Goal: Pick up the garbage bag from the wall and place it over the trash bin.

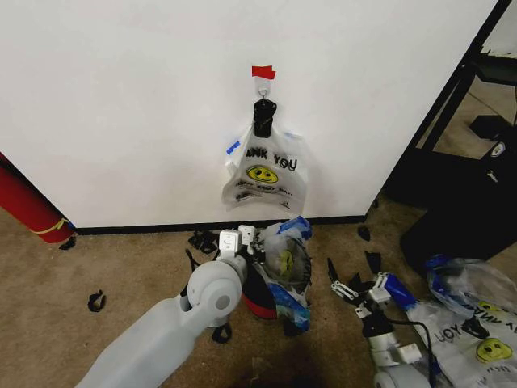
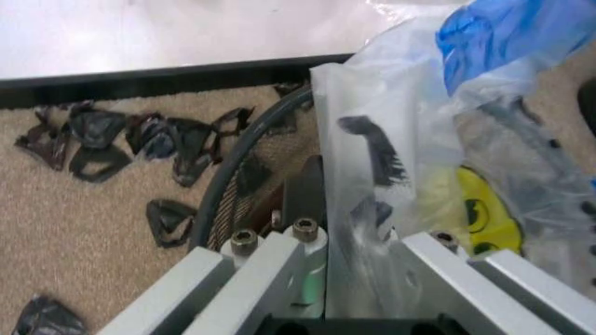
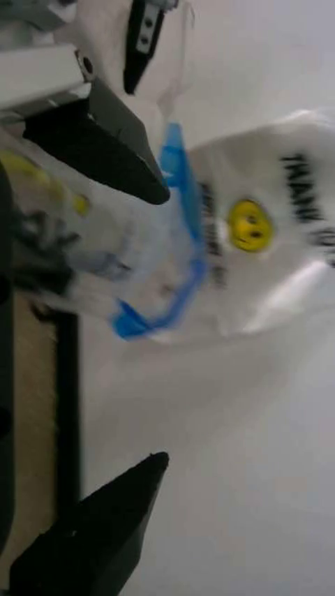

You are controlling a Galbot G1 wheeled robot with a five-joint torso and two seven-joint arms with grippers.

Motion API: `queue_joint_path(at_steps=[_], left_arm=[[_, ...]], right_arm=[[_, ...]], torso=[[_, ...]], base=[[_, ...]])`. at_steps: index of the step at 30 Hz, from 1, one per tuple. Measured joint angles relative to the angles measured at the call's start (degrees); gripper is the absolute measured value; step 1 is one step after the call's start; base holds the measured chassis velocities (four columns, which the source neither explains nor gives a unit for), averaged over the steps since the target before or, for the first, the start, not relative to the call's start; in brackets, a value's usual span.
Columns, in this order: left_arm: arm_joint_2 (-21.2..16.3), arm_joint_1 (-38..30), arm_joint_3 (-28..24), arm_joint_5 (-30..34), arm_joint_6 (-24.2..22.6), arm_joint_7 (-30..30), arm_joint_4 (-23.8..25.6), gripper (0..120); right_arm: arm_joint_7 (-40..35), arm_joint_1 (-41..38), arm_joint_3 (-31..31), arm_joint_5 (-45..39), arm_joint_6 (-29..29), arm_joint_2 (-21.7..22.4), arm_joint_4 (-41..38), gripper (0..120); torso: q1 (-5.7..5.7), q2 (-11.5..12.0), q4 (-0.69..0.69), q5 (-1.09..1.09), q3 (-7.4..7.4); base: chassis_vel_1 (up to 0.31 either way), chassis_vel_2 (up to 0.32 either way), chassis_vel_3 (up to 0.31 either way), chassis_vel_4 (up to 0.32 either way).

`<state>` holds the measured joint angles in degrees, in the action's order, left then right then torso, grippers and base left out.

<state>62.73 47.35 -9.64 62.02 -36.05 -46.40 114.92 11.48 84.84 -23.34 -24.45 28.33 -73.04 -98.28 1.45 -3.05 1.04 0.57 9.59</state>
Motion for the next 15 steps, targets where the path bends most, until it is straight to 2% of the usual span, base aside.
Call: queue_joint_path(at_steps=[2,4,5,6,9,11,13,15], left_arm=[[0.0,1.1,0.6,-0.9,0.3,0.7,-0.2,0],[-0.1,1.5,0.7,-1.2,0.4,1.0,-0.2,0],[-0.1,1.5,0.7,-1.2,0.4,1.0,-0.2,0],[-0.1,1.7,0.8,-1.3,0.4,1.1,-0.1,0],[0.3,1.3,0.0,-1.3,0.4,1.3,-0.2,0],[1.0,0.3,-1.6,-1.4,0.5,1.6,-0.8,0],[1.2,0.2,-2.1,-1.5,0.6,1.7,-0.9,0],[1.5,0.2,-2.5,-1.7,0.7,1.8,-0.9,0]], right_arm=[[-0.9,-1.6,3.6,-4.5,-6.7,1.9,-0.6,98],[-1.9,-2.9,5.6,-7.5,-10.6,3.1,-1.5,96],[-1.9,-2.9,5.6,-7.5,-10.6,3.1,-1.5,96],[-2.5,-4.3,7.1,-10.2,-14.3,4.3,-2.5,94],[-3.1,-7.0,8.7,-14.0,-21.2,6.8,-4.1,84],[-3.8,-8.6,8.8,-14.4,-23.8,7.8,-4.2,75],[-4.3,-9.7,9.0,-14.4,-25.0,8.2,-3.9,73],[-6.7,-12.6,9.6,-14.9,-30.9,9.1,-3.5,66]], torso=[[0.0,0.0,0.0,0.0,0.0],[0.0,0.0,0.0,0.0,0.0],[0.0,0.0,0.0,0.0,0.0],[0.0,0.0,-0.01,0.02,0.0],[0.0,0.0,-0.03,0.0,0.0],[0.0,0.0,0.03,0.01,0.0],[0.0,0.0,0.03,0.02,0.0],[0.0,0.0,0.01,-0.01,0.0]], base=[[0.0,0.0,0.0,0.0],[0.0,0.0,0.0,0.0],[0.0,0.0,0.0,0.0],[0.0,0.0,0.0,0.0],[0.0,0.0,0.0,0.0],[0.0,0.0,0.0,0.0],[0.0,0.0,0.0,0.0],[0.0,0.0,0.0,0.0]])
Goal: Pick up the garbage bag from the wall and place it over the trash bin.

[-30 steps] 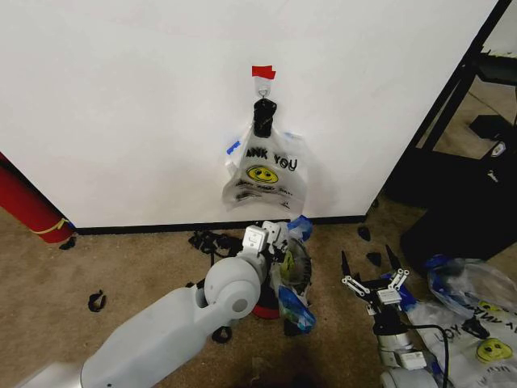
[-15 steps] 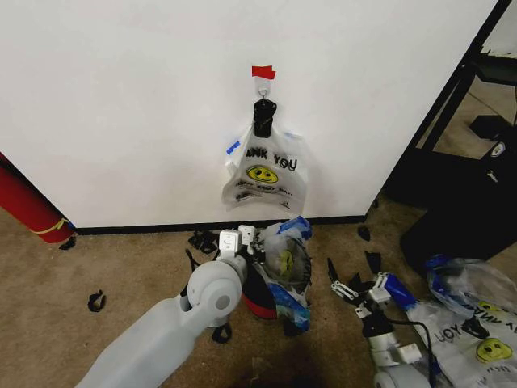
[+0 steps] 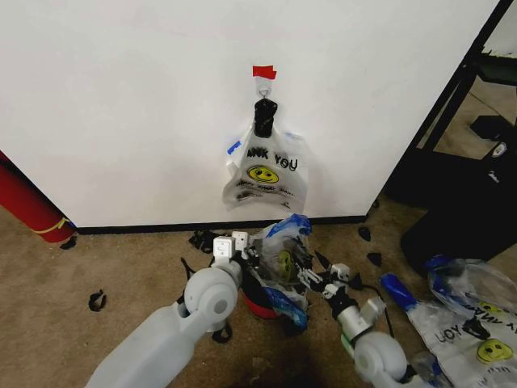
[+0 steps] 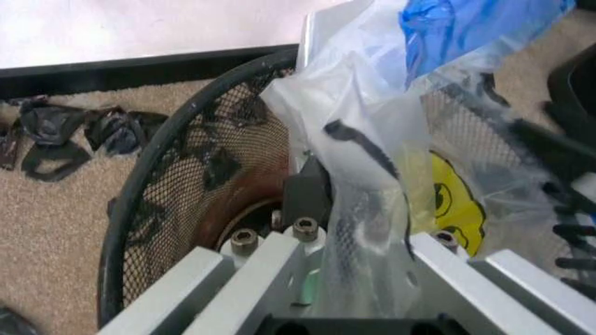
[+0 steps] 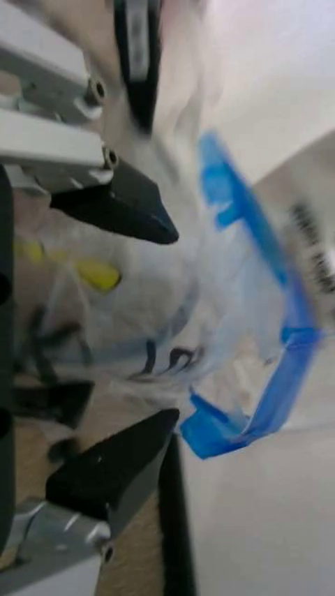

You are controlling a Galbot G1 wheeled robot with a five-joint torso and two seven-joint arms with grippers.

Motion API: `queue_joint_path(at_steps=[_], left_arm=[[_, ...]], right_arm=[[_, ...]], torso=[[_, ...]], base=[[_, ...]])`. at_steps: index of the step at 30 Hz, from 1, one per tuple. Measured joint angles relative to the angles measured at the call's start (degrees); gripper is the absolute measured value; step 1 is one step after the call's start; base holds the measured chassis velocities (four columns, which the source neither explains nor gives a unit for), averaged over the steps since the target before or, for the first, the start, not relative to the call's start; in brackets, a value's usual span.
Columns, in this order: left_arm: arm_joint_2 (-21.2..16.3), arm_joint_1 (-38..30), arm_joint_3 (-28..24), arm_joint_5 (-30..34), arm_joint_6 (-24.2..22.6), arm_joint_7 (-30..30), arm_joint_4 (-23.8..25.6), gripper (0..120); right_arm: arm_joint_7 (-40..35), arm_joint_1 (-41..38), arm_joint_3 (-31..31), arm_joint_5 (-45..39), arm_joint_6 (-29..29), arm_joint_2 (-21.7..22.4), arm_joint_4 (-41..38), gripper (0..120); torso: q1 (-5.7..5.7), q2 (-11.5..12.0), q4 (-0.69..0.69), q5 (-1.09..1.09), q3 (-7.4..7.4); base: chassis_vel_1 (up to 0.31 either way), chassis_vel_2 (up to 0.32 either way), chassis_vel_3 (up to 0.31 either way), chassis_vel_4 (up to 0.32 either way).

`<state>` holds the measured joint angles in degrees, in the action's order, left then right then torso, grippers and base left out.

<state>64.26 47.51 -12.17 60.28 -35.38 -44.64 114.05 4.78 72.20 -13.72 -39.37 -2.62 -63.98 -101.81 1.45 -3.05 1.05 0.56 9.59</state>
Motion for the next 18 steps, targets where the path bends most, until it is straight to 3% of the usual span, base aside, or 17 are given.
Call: queue_joint_path(at_steps=[4,7,18], left_arm=[[0.1,0.0,-0.1,-0.1,0.0,-0.1,0.4,0],[0.1,0.1,-0.1,-0.1,0.0,-0.1,0.7,0],[-0.5,-0.3,-0.2,0.1,-0.1,-0.1,0.8,0]], right_arm=[[-2.8,-2.3,-0.4,-2.5,-9.4,0.9,-0.9,52],[-2.4,-2.3,-1.1,-3.0,-12.0,1.4,-1.3,44],[1.9,-3.1,-2.2,-3.0,-21.3,1.8,-2.0,40]], torso=[[0.0,0.0,-0.03,0.01,0.0],[0.0,0.0,-0.01,0.01,0.0],[0.0,0.0,-0.01,0.01,0.0]], base=[[0.0,0.0,0.0,0.0],[0.0,0.0,0.0,0.0],[0.0,0.0,0.0,0.0]])
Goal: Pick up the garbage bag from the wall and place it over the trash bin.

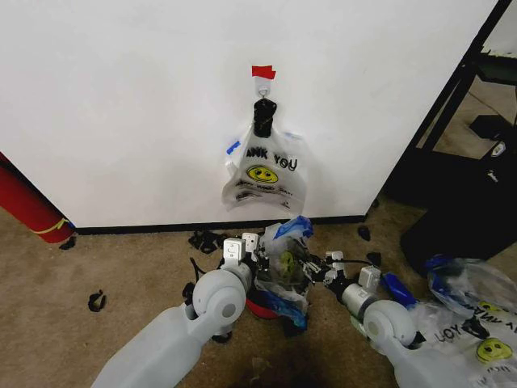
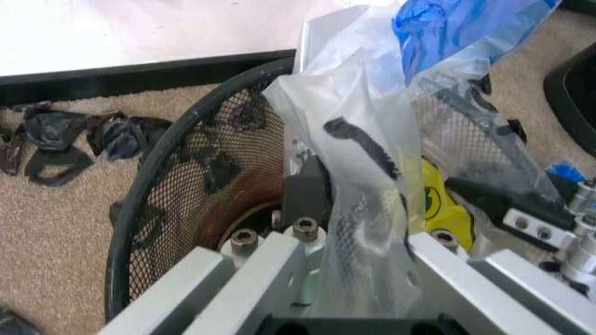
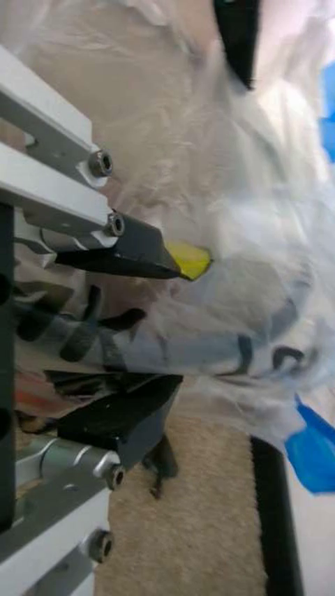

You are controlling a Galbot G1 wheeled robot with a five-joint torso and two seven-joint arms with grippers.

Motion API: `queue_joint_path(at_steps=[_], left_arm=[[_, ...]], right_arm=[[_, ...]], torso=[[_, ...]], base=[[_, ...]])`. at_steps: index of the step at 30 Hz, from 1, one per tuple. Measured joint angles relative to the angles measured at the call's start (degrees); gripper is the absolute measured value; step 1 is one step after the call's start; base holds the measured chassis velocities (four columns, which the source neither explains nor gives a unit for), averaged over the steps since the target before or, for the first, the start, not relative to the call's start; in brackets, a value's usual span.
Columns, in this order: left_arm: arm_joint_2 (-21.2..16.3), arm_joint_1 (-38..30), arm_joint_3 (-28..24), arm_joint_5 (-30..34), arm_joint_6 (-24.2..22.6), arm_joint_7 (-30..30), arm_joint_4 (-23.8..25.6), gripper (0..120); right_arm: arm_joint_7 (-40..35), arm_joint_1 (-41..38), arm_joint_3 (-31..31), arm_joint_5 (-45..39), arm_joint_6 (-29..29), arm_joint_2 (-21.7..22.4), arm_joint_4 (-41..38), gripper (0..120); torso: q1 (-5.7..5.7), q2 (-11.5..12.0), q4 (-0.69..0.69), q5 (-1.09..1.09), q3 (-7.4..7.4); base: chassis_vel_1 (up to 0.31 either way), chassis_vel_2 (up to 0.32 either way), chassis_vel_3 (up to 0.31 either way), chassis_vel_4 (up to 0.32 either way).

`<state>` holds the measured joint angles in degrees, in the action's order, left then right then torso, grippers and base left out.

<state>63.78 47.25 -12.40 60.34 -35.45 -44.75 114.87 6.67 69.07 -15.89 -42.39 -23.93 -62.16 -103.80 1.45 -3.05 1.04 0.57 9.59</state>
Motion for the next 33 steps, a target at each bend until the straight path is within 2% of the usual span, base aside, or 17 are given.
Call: queue_joint_path(at_steps=[4,5,7,8,10,12,16,20,27,30,33], left_arm=[[-0.4,0.0,0.0,0.1,-0.1,0.0,0.4,0],[-0.5,0.0,0.0,0.1,-0.1,0.1,0.5,0],[-0.7,0.1,0.1,0.1,-0.1,0.1,0.6,0],[-0.9,0.2,0.1,0.1,-0.1,0.2,0.8,0],[-1.1,0.3,0.2,0.1,-0.1,0.2,1.0,0],[-1.7,0.8,0.4,0.0,-0.1,0.3,1.7,0],[-2.1,1.6,0.5,-0.9,0.0,0.7,2.5,0],[-2.3,2.7,0.7,-3.3,0.4,1.4,2.9,0],[-2.9,8.5,4.7,-14.4,3.7,6.4,5.5,0],[-3.7,10.1,5.9,-17.0,4.2,7.9,6.4,0],[-5.8,13.1,8.2,-22.4,5.3,11.0,6.7,0]], right_arm=[[0.0,-1.1,0.0,0.0,-3.1,0.0,-0.1,40],[-0.7,-1.5,0.0,-0.4,-3.9,-0.2,0.0,35],[-1.2,-1.7,0.1,-0.7,-4.3,-0.4,0.1,31],[-1.9,-1.8,0.2,-1.1,-4.6,-0.5,0.1,25],[-2.7,-1.8,0.2,-1.6,-4.8,-0.8,0.1,21],[-4.7,-1.6,0.5,-2.9,-4.8,-1.2,-0.2,10],[-6.7,-1.0,0.6,-3.4,-4.5,-1.7,-0.7,1],[-9.3,0.2,0.6,-3.7,-3.3,-2.4,-1.6,1],[-16.9,5.1,-0.1,-4.0,3.2,-3.6,-6.0,1],[-17.2,6.4,-0.9,-4.2,3.8,-3.5,-7.1,1],[-16.0,8.9,-3.6,-5.9,3.1,-2.4,-9.9,1]], torso=[[0.0,0.0,0.0,0.0,0.0],[0.0,0.0,0.0,0.0,0.0],[0.0,0.0,0.0,0.0,0.0],[0.0,0.0,0.0,0.0,0.0],[0.0,0.0,0.0,0.0,0.0],[0.0,0.0,0.0,0.0,0.0],[0.0,0.0,-0.01,0.01,-0.01],[0.0,0.0,0.0,0.01,-0.01],[0.0,0.0,0.0,0.01,0.0],[0.0,0.0,0.0,0.0,0.0],[0.0,0.0,-0.01,0.0,-0.01]], base=[[0.0,0.0,0.0,0.0],[0.0,0.0,0.0,0.0],[0.0,0.0,0.0,0.0],[0.0,0.0,0.0,0.0],[0.0,0.0,0.0,0.0],[0.0,0.0,0.0,0.0],[0.0,0.0,0.0,0.0],[0.0,0.0,0.0,0.0],[0.0,0.0,0.0,0.0],[0.0,0.0,0.0,0.0],[0.0,0.0,0.0,0.0]])
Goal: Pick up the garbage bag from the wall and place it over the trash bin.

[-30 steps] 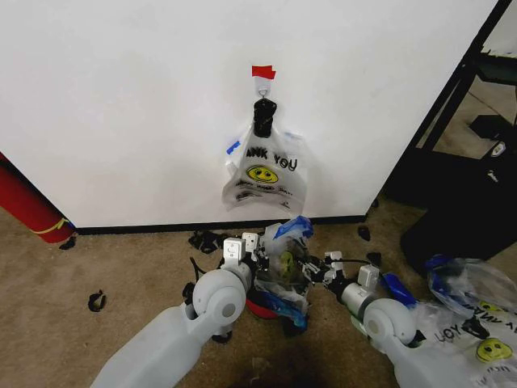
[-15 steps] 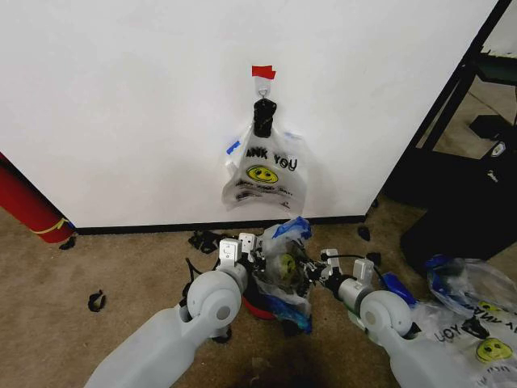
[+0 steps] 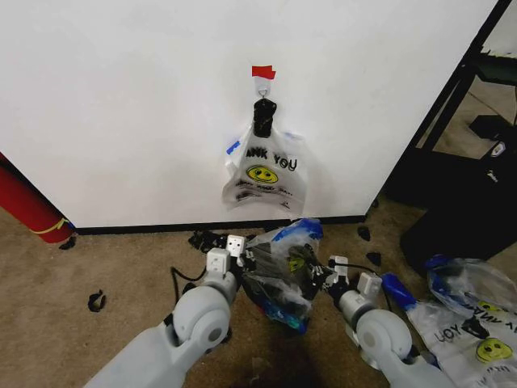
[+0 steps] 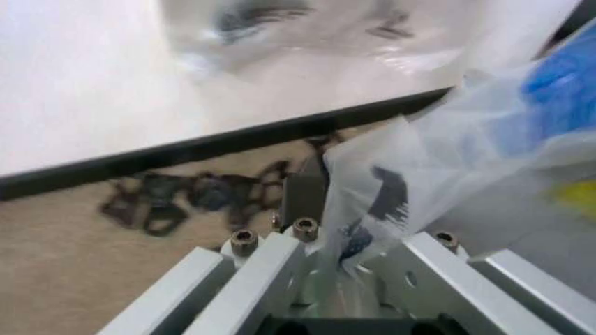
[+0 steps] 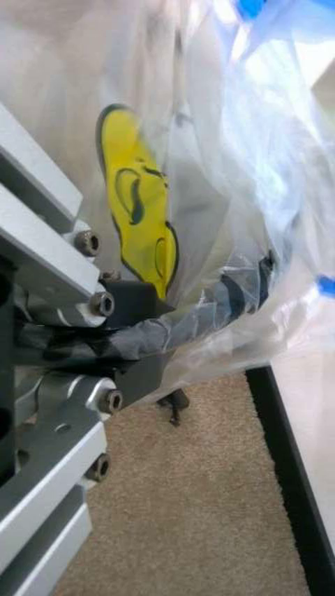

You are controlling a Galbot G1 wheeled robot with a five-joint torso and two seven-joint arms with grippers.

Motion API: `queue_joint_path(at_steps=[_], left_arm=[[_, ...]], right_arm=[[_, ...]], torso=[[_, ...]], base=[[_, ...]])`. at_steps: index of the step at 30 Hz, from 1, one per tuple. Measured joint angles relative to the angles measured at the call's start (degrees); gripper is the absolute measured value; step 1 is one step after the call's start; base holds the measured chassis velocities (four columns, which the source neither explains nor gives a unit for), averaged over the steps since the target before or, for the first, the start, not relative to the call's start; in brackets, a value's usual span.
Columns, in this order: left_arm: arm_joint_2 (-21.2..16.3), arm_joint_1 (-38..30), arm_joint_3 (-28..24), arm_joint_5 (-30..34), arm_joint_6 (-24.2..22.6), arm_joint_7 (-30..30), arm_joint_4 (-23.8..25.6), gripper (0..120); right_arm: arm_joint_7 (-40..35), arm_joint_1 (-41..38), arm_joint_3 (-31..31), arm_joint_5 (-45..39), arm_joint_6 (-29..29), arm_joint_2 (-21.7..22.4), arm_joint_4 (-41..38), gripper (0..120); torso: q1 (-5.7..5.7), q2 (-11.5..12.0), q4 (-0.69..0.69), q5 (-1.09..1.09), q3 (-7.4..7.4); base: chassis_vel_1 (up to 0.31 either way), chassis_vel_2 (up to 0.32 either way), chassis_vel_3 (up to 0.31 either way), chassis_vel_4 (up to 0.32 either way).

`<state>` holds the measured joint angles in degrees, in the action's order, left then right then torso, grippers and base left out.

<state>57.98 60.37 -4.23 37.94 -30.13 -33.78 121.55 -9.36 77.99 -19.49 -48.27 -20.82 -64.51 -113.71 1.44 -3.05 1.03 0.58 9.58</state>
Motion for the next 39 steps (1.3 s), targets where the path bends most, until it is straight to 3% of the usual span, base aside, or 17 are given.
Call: queue_joint_path(at_steps=[9,18,22,28,35,39], left_arm=[[-2.5,5.4,4.0,-4.5,1.5,4.8,-3.1,0],[-2.4,10.3,6.2,-7.0,3.3,11.5,-1.4,2],[-4.1,12.8,8.2,-9.8,5.2,14.9,1.9,20],[-6.6,14.6,9.6,-15.5,8.6,18.7,2.7,38],[-6.9,13.6,9.1,-24.5,22.0,28.7,0.9,63],[-4.9,11.3,6.8,-27.6,25.2,30.9,-2.2,80]], right_arm=[[9.0,3.5,-6.7,-4.7,-5.2,3.2,-5.1,1],[10.2,3.1,-7.7,-7.5,-4.9,2.4,-5.1,1],[8.7,1.8,-6.8,-4.6,-0.4,1.1,-1.9,1],[8.8,0.5,-6.6,2.8,3.8,0.3,1.9,1],[12.2,1.2,-5.8,10.9,7.8,0.2,2.9,1],[15.8,2.3,-5.0,17.5,10.5,0.3,1.4,1]], torso=[[0.0,0.0,0.01,0.0,0.0],[0.0,0.0,0.0,0.0,0.0],[0.0,0.0,0.01,0.0,0.0],[0.0,0.0,0.0,0.0,0.0],[0.0,0.0,0.0,0.0,0.01],[0.0,0.0,0.0,0.0,0.01]], base=[[0.0,0.0,0.0,0.0],[0.0,0.0,0.0,0.0],[0.0,0.0,0.0,0.0],[0.0,0.0,0.0,0.0],[0.0,0.0,0.0,0.0],[0.0,0.0,0.0,0.0]])
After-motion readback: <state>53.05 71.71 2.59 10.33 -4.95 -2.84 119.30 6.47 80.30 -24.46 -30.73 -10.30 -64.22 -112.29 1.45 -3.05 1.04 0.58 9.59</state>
